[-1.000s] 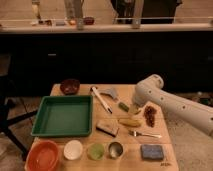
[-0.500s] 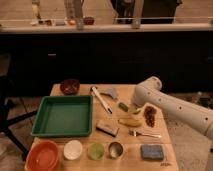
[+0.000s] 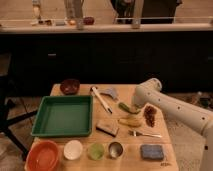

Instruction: Place pepper in red bowl

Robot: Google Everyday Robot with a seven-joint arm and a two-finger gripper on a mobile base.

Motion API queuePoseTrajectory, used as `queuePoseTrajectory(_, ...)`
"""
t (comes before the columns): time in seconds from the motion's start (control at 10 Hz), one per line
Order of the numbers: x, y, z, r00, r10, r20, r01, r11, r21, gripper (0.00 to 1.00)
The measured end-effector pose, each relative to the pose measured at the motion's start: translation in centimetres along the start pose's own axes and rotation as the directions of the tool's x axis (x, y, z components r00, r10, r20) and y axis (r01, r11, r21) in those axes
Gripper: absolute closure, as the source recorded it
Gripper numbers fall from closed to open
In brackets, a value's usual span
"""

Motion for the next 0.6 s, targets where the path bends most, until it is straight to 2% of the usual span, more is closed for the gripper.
queuePoseTrajectory(0.4, 1.1, 0.3, 0.5, 1.0, 0.016, -0.021, -0.016, 1.0, -0.024, 0.52)
queuePoseTrajectory(0.6, 1.4, 0.6, 0.9, 0.999, 0.014, -0.032, -0.015, 0.999, -0.038, 0.65)
